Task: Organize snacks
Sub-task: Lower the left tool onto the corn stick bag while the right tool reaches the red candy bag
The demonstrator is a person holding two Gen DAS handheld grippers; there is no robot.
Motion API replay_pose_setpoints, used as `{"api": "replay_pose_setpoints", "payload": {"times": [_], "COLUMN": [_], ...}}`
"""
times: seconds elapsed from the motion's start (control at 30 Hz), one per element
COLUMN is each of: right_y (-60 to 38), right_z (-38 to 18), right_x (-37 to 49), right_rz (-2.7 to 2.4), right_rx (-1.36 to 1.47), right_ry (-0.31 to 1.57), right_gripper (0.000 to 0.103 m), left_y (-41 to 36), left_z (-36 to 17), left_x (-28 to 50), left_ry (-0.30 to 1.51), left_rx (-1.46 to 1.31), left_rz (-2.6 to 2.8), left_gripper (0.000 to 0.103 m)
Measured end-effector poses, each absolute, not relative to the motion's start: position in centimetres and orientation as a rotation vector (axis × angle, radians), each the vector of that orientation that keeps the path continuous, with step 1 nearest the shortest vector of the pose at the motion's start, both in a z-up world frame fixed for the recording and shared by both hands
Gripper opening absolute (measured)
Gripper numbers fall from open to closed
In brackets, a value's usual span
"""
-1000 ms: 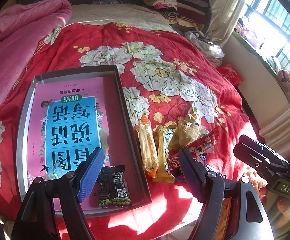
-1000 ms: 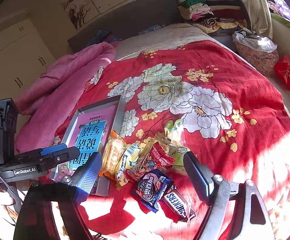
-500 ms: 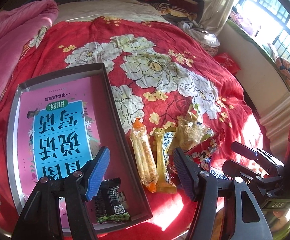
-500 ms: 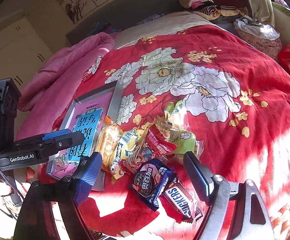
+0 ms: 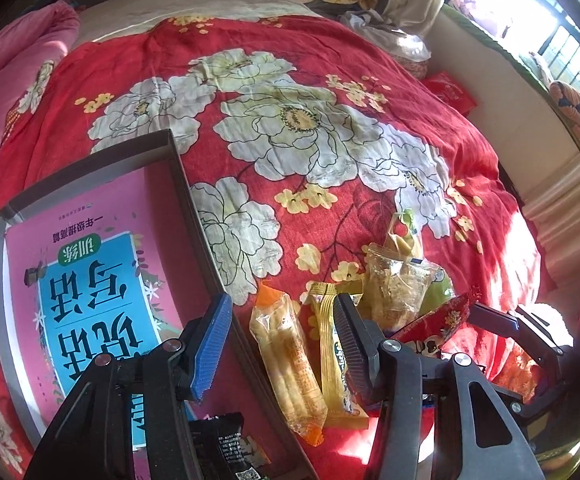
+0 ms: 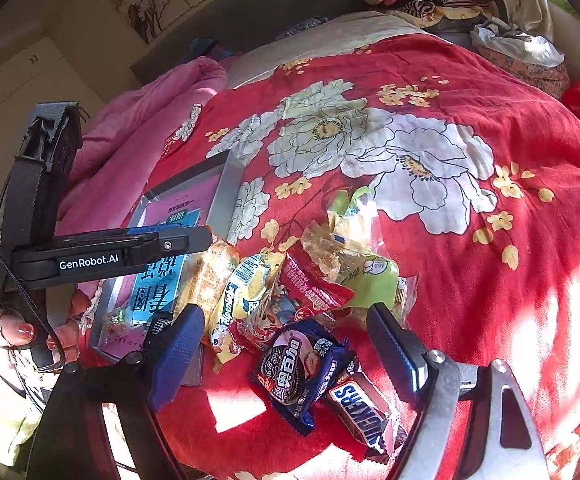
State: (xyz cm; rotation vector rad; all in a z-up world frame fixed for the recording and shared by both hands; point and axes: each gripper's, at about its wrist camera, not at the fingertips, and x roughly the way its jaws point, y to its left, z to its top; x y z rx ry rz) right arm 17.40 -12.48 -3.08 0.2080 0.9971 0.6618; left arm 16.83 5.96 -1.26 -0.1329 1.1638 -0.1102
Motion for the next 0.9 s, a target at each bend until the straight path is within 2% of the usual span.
{"api": "replay_pose_setpoints", "payload": {"times": [0.07,0.3,0.37,0.4,0.43,0.5,0.77,0.9], "right_y": [-12.3,-11.2,-10.9,-10.7,-10.6,-10.4,-9.6,-8.9], "right_z": [-3.3,-3.9,-3.9,-3.9,-4.0,-4.2,-4.3,-4.7], "right_x": [17.5,17.6,17.5,17.6,17.6,17.7,17.7,17.9], "right_rz": [0.672,0.71,0.718,0.725,0.732,0.74,0.787,0.804], "right_rx": [0.207,0.188,0.176,0.172,0.169,0.169,0.149,0.141], "right_ry": [1.0,1.001,0.992,0.989,0.99,0.992,0.989,0.999], "right_gripper": [0.082,0.068,0.064,0.061,0.06,0.054,0.048,0.041], "left_y": [5.8,5.9,6.0,5.9,5.8,5.8,5.9,5.3], "left_z": [-1.5,-2.4,-2.6,-2.7,-2.8,-3.0,-3.7,-4.1], "left_x": [16.9,17.2,17.4,17.5,17.5,17.6,17.3,17.0], "left_ry": [1.173,1.199,1.207,1.215,1.22,1.229,1.261,1.286], "left_rx": [-0.124,-0.138,-0.151,-0.153,-0.148,-0.144,-0.19,-0.192], "left_rz": [-0.121,-0.149,-0.158,-0.166,-0.168,-0.17,-0.18,-0.18], "left_gripper": [0.055,0.054,0.05,0.041,0.04,0.04,0.039,0.039]}}
